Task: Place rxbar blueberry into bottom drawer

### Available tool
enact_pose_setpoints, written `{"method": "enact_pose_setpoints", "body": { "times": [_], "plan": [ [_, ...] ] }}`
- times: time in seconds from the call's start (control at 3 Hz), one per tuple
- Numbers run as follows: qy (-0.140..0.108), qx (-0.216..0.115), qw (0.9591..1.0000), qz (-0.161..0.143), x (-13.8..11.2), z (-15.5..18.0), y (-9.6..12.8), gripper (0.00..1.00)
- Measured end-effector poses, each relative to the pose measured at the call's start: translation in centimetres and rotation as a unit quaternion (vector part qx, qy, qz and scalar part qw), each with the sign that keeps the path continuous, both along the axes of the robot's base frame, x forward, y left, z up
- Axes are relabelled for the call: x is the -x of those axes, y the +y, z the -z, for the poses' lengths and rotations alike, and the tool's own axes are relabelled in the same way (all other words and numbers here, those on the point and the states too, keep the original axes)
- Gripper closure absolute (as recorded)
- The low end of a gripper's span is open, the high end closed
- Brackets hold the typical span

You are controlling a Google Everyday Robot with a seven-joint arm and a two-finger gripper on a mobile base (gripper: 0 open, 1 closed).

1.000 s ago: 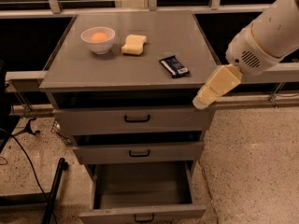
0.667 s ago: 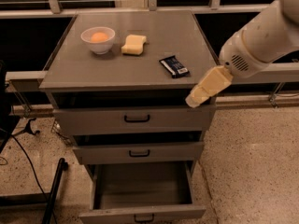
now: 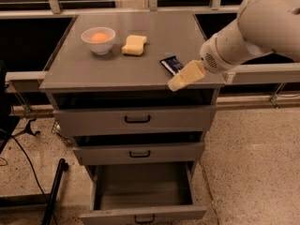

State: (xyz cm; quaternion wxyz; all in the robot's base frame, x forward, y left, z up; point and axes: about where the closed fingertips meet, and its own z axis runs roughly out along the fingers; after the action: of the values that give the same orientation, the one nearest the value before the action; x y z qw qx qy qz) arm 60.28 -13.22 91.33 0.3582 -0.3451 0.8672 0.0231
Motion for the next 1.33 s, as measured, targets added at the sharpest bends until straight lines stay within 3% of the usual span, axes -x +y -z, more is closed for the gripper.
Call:
{"method": "enact_pose_setpoints", "body": {
  "times": [0.67, 1.0, 1.33],
  "plan": [
    [-0.027, -0.046, 0.9952, 0.082, -5.7, 1.1, 1.4, 0.00],
    [-0.020, -0.073, 0.9915, 0.105, -8.0, 3.1, 1.9, 0.00],
    [-0.018, -0.073, 0.9911, 0.110, -8.2, 3.4, 1.8, 0.00]
  ]
}}
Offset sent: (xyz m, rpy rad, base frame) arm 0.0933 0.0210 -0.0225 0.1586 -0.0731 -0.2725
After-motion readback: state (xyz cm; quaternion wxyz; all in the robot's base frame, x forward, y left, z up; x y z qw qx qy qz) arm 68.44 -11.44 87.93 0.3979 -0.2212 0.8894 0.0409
